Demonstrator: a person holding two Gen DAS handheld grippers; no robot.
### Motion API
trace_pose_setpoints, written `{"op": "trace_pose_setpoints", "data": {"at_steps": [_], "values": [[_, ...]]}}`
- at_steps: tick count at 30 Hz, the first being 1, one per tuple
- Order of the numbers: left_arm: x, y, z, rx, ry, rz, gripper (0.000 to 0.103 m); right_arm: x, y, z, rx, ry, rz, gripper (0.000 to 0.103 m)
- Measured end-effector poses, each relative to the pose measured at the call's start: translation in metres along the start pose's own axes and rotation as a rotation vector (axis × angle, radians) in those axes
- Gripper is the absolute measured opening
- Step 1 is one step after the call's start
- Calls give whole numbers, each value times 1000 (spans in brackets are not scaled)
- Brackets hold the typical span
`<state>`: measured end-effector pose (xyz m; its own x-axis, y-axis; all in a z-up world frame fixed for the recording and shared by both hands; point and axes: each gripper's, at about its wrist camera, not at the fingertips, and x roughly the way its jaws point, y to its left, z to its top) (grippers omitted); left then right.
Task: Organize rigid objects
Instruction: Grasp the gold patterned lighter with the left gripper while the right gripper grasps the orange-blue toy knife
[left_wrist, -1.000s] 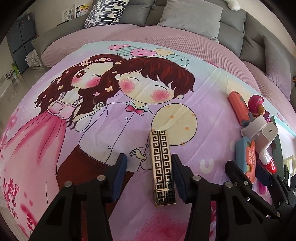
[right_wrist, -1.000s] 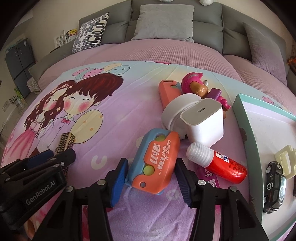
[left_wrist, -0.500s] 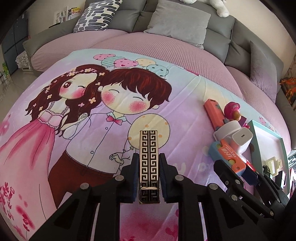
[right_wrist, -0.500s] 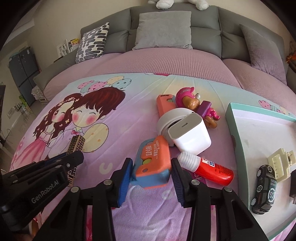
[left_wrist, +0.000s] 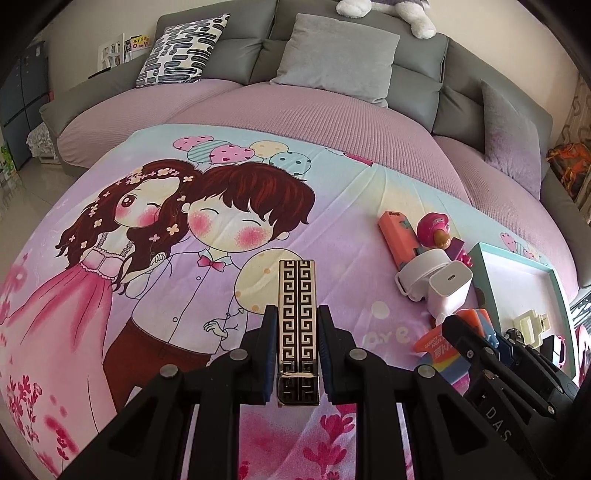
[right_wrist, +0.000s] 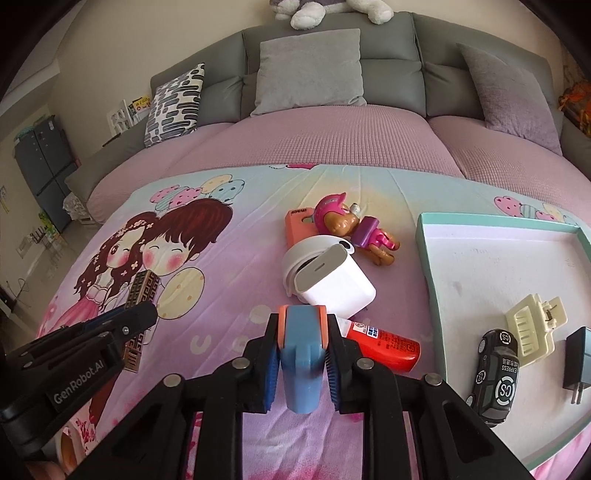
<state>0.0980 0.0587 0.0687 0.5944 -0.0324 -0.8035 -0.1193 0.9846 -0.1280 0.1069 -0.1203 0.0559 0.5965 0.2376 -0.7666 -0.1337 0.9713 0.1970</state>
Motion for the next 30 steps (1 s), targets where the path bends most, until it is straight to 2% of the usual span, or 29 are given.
{"op": "trace_pose_setpoints", "data": {"at_steps": [8,20,27,30], "values": [[2,4,-1,-15,8,5,21,-5,-5,0,17,-7,10,23],[-25,13,5,-45,-65,-26,21,-59,-17,15,70,-179,15,23],[-36,4,8,-27,-93,-59,21,-80,-34,19,95,-232,-16,23],[-37,-7,9,-8,-93,-70,21,-86,-47,20,113,-246,-54,23]]}}
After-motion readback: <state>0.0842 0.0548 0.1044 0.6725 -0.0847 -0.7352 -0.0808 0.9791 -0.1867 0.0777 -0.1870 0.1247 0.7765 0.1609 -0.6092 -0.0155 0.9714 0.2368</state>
